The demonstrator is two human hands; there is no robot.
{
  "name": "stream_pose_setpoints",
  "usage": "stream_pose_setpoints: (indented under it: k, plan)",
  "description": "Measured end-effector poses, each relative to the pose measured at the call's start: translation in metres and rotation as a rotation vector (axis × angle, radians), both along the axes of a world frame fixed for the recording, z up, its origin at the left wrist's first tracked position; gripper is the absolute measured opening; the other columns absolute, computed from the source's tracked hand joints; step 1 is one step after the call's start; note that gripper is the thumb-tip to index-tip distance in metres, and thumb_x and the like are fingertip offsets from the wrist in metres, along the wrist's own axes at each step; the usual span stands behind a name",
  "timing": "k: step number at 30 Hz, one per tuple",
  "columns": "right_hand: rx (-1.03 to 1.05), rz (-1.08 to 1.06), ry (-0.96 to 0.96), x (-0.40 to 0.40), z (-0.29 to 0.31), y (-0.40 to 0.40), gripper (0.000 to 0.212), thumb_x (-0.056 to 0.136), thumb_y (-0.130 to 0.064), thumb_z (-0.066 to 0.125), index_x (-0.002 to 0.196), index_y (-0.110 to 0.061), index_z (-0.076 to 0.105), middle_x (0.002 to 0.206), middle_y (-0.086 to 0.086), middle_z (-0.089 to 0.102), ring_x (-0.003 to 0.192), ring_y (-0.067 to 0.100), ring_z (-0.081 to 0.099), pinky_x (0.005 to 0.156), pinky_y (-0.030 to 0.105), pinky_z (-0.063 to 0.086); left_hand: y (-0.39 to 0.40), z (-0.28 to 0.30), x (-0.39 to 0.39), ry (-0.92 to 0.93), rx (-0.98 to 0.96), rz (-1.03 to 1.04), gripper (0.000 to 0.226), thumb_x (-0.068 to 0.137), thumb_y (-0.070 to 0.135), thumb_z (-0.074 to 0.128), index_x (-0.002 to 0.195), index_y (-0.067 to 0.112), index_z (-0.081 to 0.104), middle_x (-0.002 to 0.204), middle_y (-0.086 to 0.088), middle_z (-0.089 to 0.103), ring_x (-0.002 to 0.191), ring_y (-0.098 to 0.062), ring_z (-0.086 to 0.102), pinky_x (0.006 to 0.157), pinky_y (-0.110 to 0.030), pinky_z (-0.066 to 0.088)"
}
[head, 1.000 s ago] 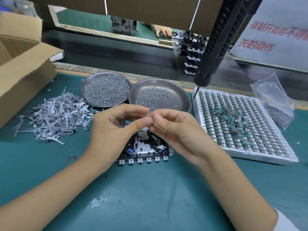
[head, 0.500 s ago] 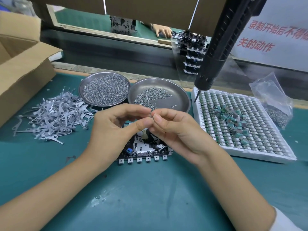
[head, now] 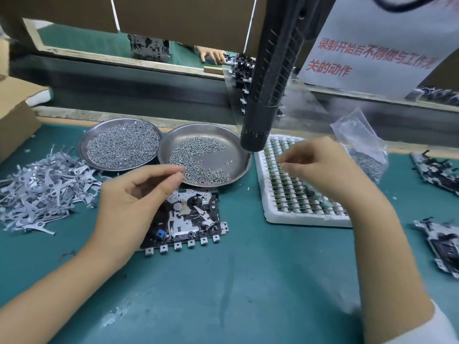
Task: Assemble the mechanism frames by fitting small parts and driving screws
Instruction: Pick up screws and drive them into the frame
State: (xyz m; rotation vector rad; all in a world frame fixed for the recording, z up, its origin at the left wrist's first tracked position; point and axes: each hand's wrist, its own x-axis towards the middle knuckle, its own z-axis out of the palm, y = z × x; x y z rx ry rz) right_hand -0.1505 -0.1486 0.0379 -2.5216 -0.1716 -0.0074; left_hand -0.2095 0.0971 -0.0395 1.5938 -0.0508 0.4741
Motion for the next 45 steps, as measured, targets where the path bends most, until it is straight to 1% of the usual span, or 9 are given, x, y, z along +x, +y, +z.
stream_pose_setpoints:
  k: [8,15,20,24,27,30,33,39,45]
  plan:
    - [-0.239,-0.073,0.234,0.002,0.001,-0.035,0.019,0.072,-0.009,0.082,0.078,-0.016,0.066,0.074,0.001,0.063,0.070,0.018,0.058,0.059,0.024,0.042,-0.002,-0.004,0.002,0.021,-0.018,0.044,0.014,0.076,0.030,0.065,0.088,0.025,0.070,0.082,0.012,0.074,0.076,-0.002,0.068,0.070,-0.009,0.050]
    - [-0.250,-0.067,0.139,0.003,0.000,-0.038,0.018,0.074,0.005,0.073,0.076,-0.012,0.070,0.070,0.002,0.066,0.061,0.011,0.057,0.048,0.012,0.040,-0.004,-0.005,0.002,0.013,-0.010,0.013,0.018,0.075,0.037,0.065,0.088,0.024,0.069,0.082,0.009,0.073,0.078,-0.006,0.068,0.076,-0.012,0.051]
    - [-0.243,-0.062,0.096,0.003,0.000,-0.041,0.016,0.076,0.002,0.072,0.072,-0.014,0.071,0.067,0.000,0.066,0.059,0.010,0.057,0.042,0.003,0.036,-0.004,-0.004,0.001,0.015,-0.009,0.005,0.018,0.074,0.035,0.066,0.088,0.024,0.069,0.084,0.003,0.073,0.079,-0.008,0.068,0.078,-0.016,0.053]
    - [-0.074,-0.028,0.027,-0.001,0.005,-0.044,0.017,0.078,-0.004,0.075,0.072,-0.020,0.071,0.066,-0.001,0.070,0.063,0.016,0.065,0.052,0.009,0.046,-0.005,-0.003,0.001,0.019,-0.050,-0.005,0.017,0.074,0.027,0.067,0.091,0.024,0.069,0.086,0.002,0.073,0.078,-0.008,0.068,0.076,-0.014,0.052]
    - [0.325,0.120,0.100,-0.004,0.005,-0.024,0.011,0.084,-0.006,0.070,0.087,-0.017,0.071,0.076,-0.002,0.072,0.080,0.022,0.070,0.072,0.031,0.059,-0.005,-0.003,0.000,0.011,-0.015,-0.006,0.014,0.076,0.024,0.067,0.089,0.024,0.071,0.082,0.007,0.073,0.076,-0.005,0.068,0.074,-0.013,0.051]
    - [0.840,0.263,0.273,-0.004,-0.008,0.010,0.013,0.087,0.005,0.060,0.091,-0.007,0.066,0.077,0.004,0.069,0.081,0.026,0.072,0.063,0.028,0.057,-0.006,-0.002,-0.001,0.016,-0.025,-0.018,0.014,0.075,0.022,0.068,0.088,0.022,0.072,0.081,0.010,0.074,0.074,-0.002,0.068,0.071,-0.010,0.050]
    - [1.128,0.244,0.444,-0.006,-0.026,0.045,0.016,0.088,0.007,0.055,0.089,-0.006,0.065,0.076,0.006,0.067,0.079,0.027,0.072,0.058,0.023,0.055,-0.007,-0.002,-0.001,0.029,-0.043,-0.031,0.017,0.072,0.022,0.070,0.089,0.024,0.072,0.082,0.011,0.074,0.076,0.000,0.067,0.071,-0.010,0.049]
    - [1.279,0.157,0.667,-0.015,-0.051,0.077,0.014,0.088,0.006,0.056,0.097,-0.001,0.064,0.077,0.013,0.071,0.078,0.023,0.072,0.067,0.023,0.057,-0.006,-0.002,-0.002,0.027,-0.050,-0.081,0.018,0.072,0.017,0.071,0.090,0.023,0.072,0.085,0.010,0.074,0.079,-0.001,0.068,0.067,-0.011,0.050]
    - [1.185,0.106,0.546,-0.020,-0.053,0.079,0.035,0.063,-0.004,0.073,0.096,0.003,0.062,0.078,0.013,0.073,0.073,0.020,0.072,0.067,0.017,0.055,-0.007,-0.001,-0.003,0.021,-0.079,-0.101,0.018,0.072,0.017,0.070,0.089,0.021,0.072,0.082,0.009,0.074,0.076,-0.001,0.067,0.065,-0.010,0.049]
